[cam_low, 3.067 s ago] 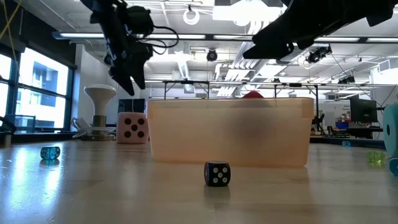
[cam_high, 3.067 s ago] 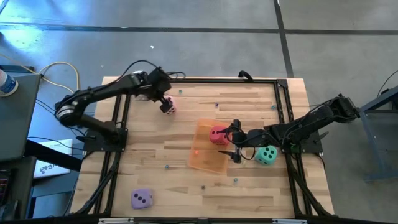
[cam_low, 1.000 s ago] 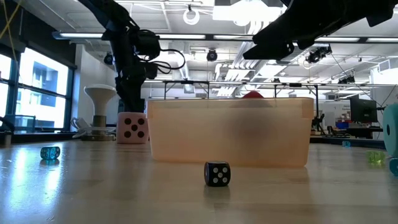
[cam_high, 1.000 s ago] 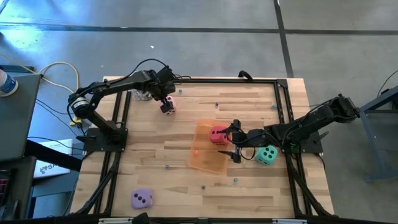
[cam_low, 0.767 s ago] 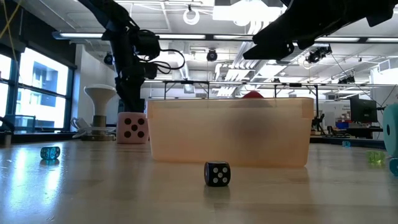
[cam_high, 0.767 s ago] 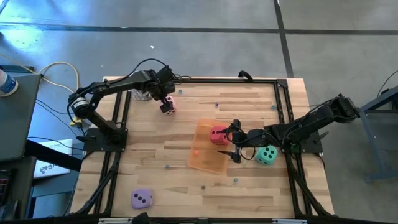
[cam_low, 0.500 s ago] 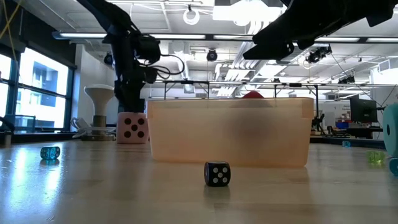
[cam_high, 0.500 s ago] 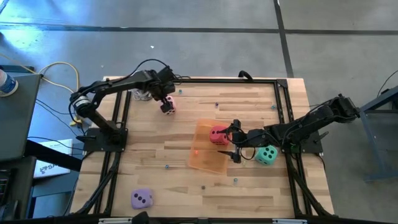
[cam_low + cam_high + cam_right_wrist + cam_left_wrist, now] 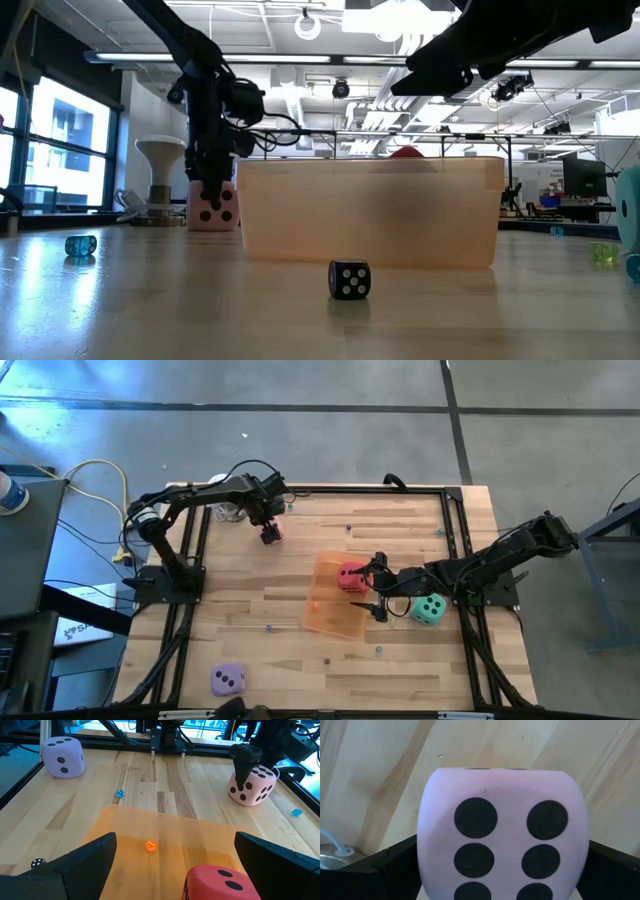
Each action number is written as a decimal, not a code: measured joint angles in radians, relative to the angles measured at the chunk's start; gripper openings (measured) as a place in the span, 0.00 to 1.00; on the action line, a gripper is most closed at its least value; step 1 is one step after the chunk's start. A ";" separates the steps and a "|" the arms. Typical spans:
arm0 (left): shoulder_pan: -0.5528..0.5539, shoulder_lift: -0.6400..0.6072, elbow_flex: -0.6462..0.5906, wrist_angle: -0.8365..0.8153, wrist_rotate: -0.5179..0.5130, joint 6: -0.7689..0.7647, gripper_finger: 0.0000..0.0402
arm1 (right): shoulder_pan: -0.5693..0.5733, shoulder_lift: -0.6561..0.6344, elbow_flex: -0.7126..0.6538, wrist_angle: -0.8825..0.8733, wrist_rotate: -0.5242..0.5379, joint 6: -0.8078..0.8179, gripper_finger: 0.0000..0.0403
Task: Pick & Place Dice
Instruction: Put the large pink die into the orange bin
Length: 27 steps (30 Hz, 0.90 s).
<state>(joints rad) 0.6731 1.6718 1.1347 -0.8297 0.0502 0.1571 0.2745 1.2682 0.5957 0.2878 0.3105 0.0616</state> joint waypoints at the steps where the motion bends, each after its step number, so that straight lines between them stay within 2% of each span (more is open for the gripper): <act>1: 0.000 0.002 0.000 0.003 0.000 0.000 0.99 | 0.000 0.000 0.000 0.000 0.000 0.000 0.99; 27: -0.011 0.004 0.000 0.076 0.023 -0.030 0.99 | 0.000 0.000 0.000 0.000 0.001 -0.005 0.99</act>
<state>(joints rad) 0.6620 1.6756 1.1351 -0.7536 0.0735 0.1271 0.2747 1.2682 0.5957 0.2878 0.3115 0.0563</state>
